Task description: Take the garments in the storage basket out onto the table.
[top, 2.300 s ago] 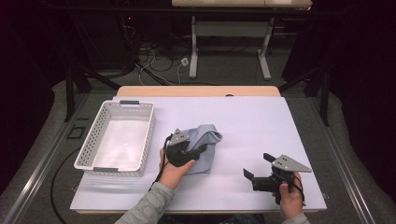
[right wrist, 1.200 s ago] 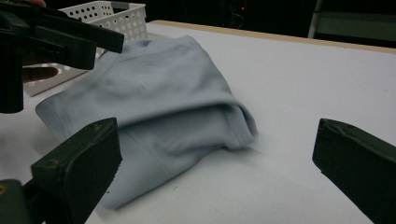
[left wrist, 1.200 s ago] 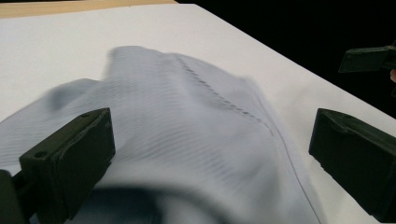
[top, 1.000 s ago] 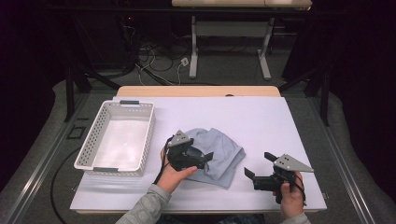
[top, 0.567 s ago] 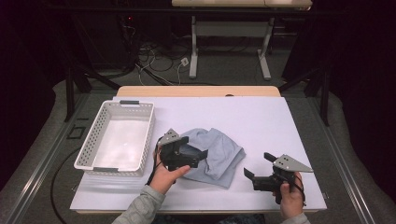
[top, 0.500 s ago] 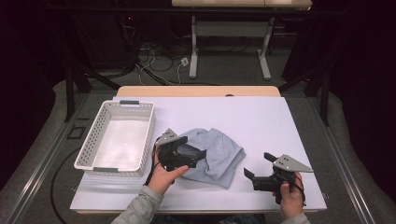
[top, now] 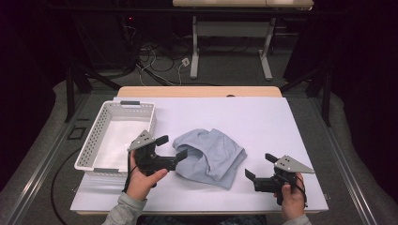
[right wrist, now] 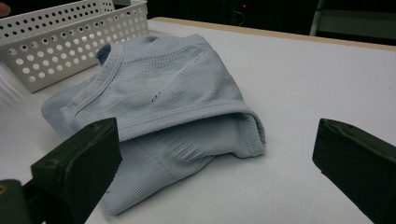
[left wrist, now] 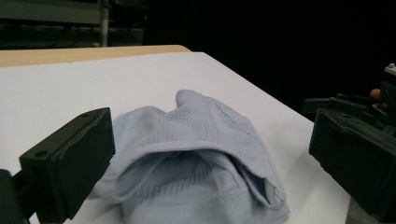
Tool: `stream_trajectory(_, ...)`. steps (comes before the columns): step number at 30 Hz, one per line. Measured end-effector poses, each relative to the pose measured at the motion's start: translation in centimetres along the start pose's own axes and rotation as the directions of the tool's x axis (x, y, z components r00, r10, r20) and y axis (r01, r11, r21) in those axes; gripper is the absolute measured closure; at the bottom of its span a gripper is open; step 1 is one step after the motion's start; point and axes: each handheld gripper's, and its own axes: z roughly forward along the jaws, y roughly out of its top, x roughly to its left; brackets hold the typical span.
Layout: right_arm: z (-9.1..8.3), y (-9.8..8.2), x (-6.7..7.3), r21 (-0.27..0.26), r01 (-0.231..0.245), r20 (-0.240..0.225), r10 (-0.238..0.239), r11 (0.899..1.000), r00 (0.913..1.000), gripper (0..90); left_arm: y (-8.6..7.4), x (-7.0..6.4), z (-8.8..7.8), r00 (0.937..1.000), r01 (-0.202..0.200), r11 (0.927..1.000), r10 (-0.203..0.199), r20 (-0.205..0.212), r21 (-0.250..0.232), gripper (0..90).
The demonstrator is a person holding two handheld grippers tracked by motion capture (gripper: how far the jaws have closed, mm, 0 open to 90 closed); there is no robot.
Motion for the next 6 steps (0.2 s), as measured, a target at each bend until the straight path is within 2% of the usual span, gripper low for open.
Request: stream_trajectory(6, 0.1, 0.0, 0.1, -0.001, -0.003, 0.002, 0.003, 1.000, 1.0000, 1.0, -0.3, 0.8, -2.4, 0.9994, 0.014, 0.9994, -0.015, -0.031, -0.033, 0.8)
